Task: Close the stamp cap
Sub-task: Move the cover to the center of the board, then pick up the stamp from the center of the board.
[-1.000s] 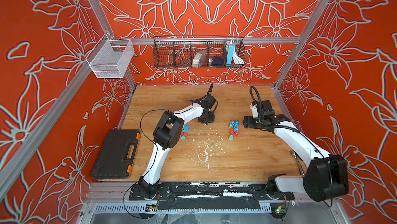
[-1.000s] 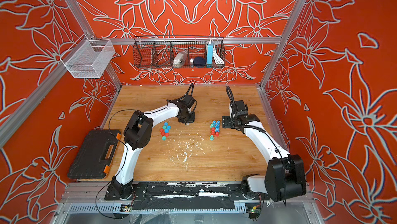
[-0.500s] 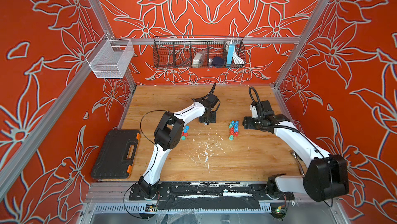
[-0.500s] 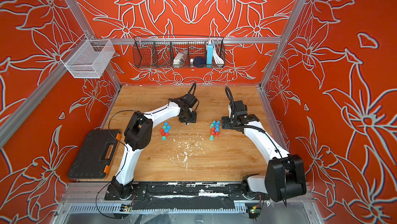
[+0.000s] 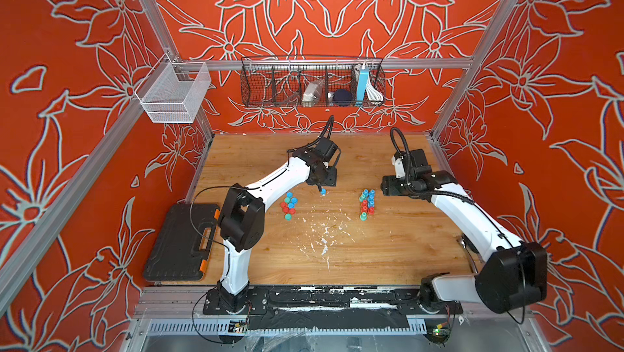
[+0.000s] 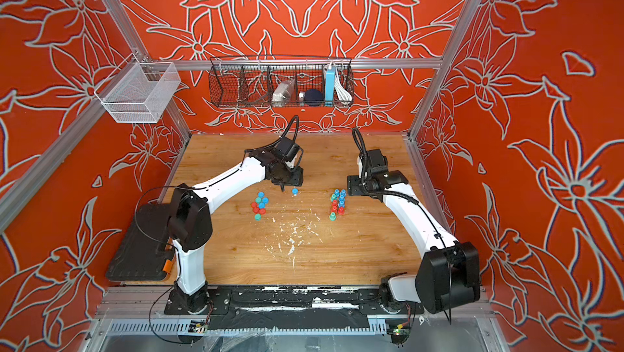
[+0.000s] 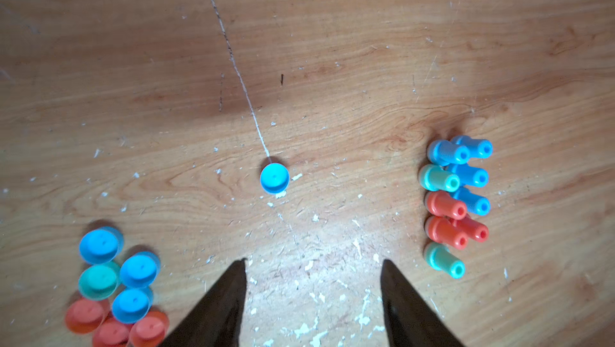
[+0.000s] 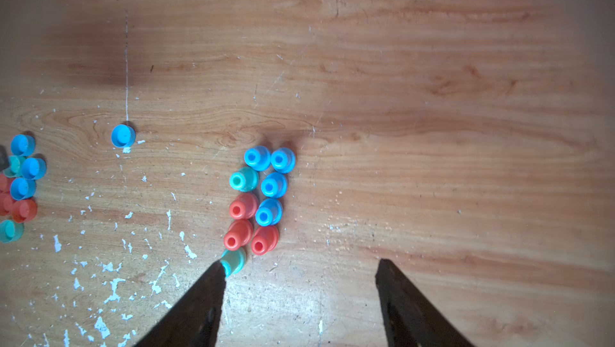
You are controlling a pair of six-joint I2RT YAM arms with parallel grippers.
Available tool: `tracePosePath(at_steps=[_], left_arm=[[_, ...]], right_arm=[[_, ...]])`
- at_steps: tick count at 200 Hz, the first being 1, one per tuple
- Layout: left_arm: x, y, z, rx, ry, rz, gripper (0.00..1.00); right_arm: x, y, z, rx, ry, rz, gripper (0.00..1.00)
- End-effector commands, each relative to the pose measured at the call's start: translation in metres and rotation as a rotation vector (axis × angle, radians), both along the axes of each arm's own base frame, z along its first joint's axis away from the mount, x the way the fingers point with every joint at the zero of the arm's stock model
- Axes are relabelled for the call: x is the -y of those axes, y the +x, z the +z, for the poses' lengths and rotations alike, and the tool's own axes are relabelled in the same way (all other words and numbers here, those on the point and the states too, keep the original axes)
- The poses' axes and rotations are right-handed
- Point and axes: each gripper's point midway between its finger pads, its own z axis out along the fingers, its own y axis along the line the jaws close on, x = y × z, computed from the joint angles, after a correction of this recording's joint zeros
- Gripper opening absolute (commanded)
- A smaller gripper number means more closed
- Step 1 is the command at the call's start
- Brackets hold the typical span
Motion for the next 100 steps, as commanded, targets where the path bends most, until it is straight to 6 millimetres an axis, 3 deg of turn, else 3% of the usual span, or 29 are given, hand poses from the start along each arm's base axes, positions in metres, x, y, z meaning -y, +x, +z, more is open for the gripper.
tracePosePath(at_steps=[1, 54, 100], left_arm=[[-0.022, -0.011, 0.010, -0.005, -0.018, 0.008, 0.61], [-0.078, -0.036, 0.006, -0.023, -0.034, 0.083, 0.59], [-0.100, -0.048, -0.008, -0.052, -0.034, 0.110, 0.58]], right_arm=[[-0.004, 0.003, -0.001, -0.053, -0.066, 0.041, 0.68], [-0.030, 0.023, -0.015, -0.159, -0.149, 0.139, 0.66], [-0.044, 0.035, -0.042, -0.259, -0.200, 0.170, 0.56]])
